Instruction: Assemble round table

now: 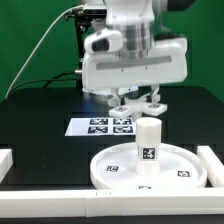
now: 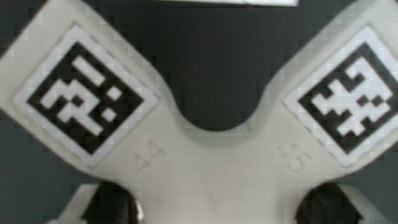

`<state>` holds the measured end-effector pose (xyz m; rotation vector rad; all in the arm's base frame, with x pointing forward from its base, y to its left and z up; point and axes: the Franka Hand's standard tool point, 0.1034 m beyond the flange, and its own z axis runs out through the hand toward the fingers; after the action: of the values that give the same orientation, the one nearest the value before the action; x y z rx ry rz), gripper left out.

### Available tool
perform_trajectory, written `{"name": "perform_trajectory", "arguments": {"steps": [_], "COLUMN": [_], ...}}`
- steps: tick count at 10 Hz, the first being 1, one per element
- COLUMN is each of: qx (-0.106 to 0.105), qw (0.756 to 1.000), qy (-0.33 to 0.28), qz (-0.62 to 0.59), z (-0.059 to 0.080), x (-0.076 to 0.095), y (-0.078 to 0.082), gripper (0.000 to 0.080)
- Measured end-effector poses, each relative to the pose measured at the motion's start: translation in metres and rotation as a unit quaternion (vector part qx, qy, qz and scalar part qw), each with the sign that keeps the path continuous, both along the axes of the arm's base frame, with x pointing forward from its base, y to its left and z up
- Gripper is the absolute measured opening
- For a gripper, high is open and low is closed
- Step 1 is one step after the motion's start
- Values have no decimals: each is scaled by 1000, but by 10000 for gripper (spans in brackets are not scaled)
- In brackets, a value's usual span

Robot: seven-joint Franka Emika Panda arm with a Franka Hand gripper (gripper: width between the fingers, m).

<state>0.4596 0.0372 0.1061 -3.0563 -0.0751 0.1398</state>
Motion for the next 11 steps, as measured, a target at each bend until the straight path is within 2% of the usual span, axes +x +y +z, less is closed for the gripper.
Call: {"name": "perform_trajectory", "arguments": {"steps": [1, 4, 5, 7, 9, 11], "qx": [0, -1, -5, -4, 1, 0], "qw": [1000, 1000, 1000, 1000, 1000, 1000], "qy": [3, 5, 9, -5, -1, 4], "qz": [-10, -9, 0, 12, 10, 1], "z": [2, 1, 8, 36, 55, 53], "x": [2, 2, 12, 51, 78, 76], "y": [4, 1, -2, 1, -2, 0], "gripper": [439, 439, 439, 439, 440, 440]}}
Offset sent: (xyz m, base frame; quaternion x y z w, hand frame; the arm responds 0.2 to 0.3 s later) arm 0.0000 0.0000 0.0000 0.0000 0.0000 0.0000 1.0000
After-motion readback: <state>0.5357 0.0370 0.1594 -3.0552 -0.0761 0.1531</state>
